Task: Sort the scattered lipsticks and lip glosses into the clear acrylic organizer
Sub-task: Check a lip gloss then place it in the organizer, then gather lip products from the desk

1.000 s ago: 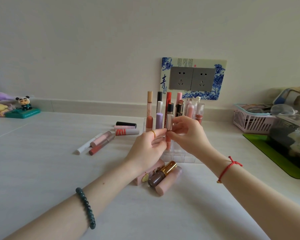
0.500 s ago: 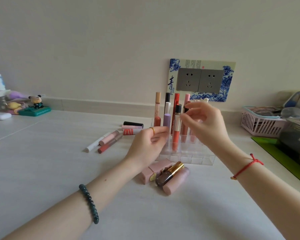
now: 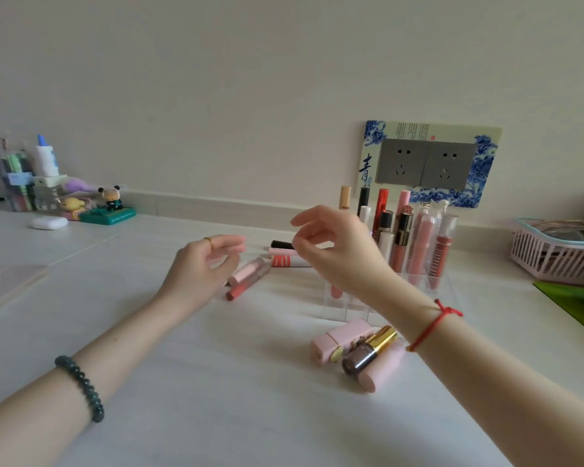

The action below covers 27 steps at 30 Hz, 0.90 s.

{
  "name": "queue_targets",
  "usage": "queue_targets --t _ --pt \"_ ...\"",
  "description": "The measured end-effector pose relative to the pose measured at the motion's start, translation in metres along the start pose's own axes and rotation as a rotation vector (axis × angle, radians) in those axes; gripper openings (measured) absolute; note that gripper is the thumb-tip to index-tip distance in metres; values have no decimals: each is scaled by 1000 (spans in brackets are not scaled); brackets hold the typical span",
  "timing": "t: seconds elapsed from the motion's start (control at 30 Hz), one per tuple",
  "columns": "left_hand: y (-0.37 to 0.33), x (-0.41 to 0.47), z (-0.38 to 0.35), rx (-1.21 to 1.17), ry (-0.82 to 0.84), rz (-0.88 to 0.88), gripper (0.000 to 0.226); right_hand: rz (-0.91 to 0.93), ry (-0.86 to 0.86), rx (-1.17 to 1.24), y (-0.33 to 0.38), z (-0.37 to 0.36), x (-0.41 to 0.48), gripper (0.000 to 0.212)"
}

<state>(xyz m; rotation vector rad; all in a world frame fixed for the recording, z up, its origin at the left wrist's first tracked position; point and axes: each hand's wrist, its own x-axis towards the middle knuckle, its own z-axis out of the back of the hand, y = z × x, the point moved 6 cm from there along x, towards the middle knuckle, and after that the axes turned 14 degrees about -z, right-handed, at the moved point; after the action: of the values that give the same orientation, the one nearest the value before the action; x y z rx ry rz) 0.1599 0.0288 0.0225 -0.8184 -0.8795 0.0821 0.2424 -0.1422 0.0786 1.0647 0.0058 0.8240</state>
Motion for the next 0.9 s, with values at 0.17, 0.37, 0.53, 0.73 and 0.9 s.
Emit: queue_targets --t 0.17,0.37,0.53,0.73,0.9 --pt "45 -5 27 130 124 96 39 -84 107 -149 -11 -54 39 26" --pt "59 -4 32 319 392 35 50 -146 233 -360 -34 -107 81 33" --pt "75 -8 32 247 483 106 60 -164 311 -620 -48 -133 95 43" --pt "81 -4 29 282 480 67 54 -247 313 -744 -58 -139 99 43" --pt "82 -3 29 280 458 47 48 -277 277 -712 -59 -139 98 39"
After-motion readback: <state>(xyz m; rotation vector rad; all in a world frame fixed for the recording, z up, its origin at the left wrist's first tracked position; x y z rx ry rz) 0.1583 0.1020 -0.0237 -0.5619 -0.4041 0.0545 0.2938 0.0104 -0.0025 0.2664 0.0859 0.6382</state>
